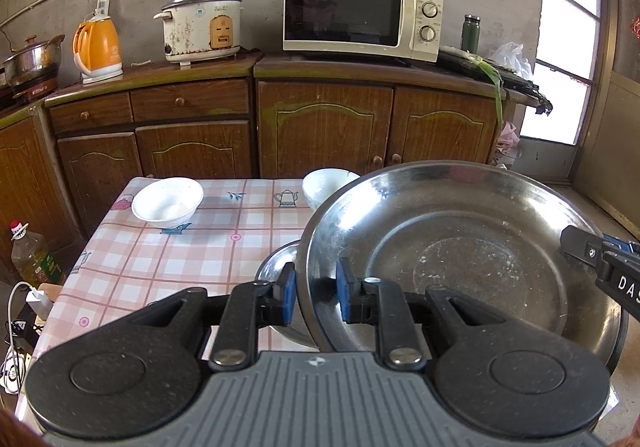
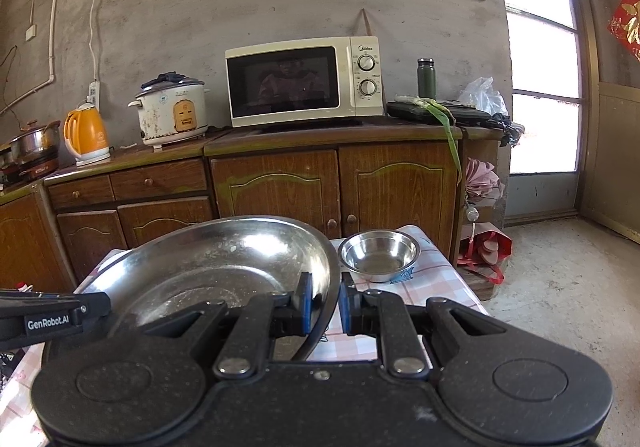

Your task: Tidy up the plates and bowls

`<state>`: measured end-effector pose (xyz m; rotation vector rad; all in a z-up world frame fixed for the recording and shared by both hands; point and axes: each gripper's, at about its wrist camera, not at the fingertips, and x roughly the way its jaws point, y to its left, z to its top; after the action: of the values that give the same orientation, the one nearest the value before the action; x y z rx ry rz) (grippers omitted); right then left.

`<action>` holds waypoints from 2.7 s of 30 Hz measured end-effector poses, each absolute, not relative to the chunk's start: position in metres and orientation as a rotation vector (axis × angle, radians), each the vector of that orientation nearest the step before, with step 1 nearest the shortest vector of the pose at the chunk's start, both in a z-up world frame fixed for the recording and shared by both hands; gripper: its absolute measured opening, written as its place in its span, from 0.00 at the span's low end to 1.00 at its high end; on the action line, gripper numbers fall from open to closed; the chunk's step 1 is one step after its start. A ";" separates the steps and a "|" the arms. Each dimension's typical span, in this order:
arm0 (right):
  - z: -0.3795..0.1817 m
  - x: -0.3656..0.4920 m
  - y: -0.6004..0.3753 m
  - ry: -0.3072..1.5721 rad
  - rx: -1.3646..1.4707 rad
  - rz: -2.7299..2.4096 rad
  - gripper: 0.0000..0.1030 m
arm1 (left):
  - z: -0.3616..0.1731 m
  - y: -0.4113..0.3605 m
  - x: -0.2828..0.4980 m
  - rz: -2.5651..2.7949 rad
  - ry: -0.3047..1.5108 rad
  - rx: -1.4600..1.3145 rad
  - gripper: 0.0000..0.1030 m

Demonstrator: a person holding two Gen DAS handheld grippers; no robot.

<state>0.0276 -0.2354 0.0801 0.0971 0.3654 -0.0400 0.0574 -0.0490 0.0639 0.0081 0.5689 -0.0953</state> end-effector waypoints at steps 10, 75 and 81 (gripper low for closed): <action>0.076 0.029 -0.219 0.376 0.083 -0.019 0.18 | 0.060 -0.036 0.055 -0.076 0.577 0.002 0.21; 0.028 0.016 -0.189 0.489 0.047 0.028 0.19 | 0.015 -0.009 0.041 -0.041 0.676 -0.029 0.21; 0.023 0.013 -0.190 0.507 0.048 0.026 0.19 | 0.010 -0.011 0.039 -0.046 0.690 -0.024 0.21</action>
<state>0.0127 -0.1896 0.0226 0.0483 0.5069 0.0256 0.0386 -0.0112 0.0099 -0.0244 0.6899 -0.0461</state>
